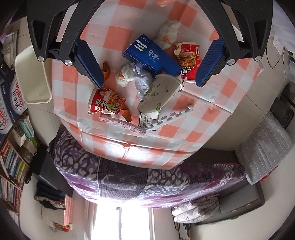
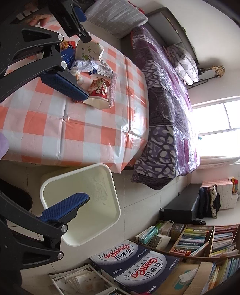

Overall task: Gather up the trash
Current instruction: 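Grasp the white paper cup with the left gripper while the right gripper grasps the blue box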

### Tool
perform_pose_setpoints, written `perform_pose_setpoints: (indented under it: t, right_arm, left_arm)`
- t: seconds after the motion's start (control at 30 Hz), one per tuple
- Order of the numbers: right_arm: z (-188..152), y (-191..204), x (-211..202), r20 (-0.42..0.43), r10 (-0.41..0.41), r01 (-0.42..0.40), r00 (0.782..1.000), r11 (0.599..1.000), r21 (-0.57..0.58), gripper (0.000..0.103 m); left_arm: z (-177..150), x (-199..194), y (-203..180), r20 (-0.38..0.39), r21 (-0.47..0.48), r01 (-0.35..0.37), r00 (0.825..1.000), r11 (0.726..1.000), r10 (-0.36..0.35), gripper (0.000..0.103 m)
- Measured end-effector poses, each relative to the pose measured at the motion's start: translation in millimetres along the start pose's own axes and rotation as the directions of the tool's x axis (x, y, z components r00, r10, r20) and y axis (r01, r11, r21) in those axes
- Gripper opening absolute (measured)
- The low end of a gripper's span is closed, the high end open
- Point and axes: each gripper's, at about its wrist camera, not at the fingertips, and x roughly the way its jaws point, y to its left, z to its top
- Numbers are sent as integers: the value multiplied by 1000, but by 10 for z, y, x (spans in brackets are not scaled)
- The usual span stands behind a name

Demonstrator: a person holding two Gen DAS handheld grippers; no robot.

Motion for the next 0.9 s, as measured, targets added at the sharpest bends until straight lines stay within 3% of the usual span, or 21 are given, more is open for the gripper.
perform_pose_setpoints:
  t: [0.07,0.2,0.37,0.43,0.47,0.53,0.6,0.7,0.9]
  right_arm:
    - [97,62,183,-78,33,-37,996,998,-44,96]
    - [195,329,439,-117,159,-175,980,975,-138,96]
    - [71,831,722,-165,288,-327,943,893,-310,96]
    - [7,1040,774,-184,310,-359,933,852,-382,96]
    - [-23,1163,785,-189,321,-372,928,830,-416,96]
    - [-78,1373,785,-205,344,-401,916,790,-464,96]
    - [-120,1548,765,-211,362,-418,908,765,-490,96]
    - [-162,1765,752,-222,379,-438,898,733,-520,96]
    - [-299,2121,765,-232,371,-432,899,668,-606,96]
  left_arm:
    - [151,202,91,-63,7,24,998,1000,-23,96]
    - [332,511,142,-136,79,10,991,997,0,96]
    - [374,777,172,-179,150,11,984,989,16,92]
    - [364,888,180,-212,165,15,977,986,20,71]
    - [369,933,211,-229,162,20,973,987,18,65]
    - [388,963,233,-236,149,28,972,988,8,40]
    - [405,965,278,-242,139,35,970,990,-1,23]
    - [459,872,359,-217,98,63,975,993,-40,20]
    - [602,582,577,-129,2,104,986,995,-103,19]
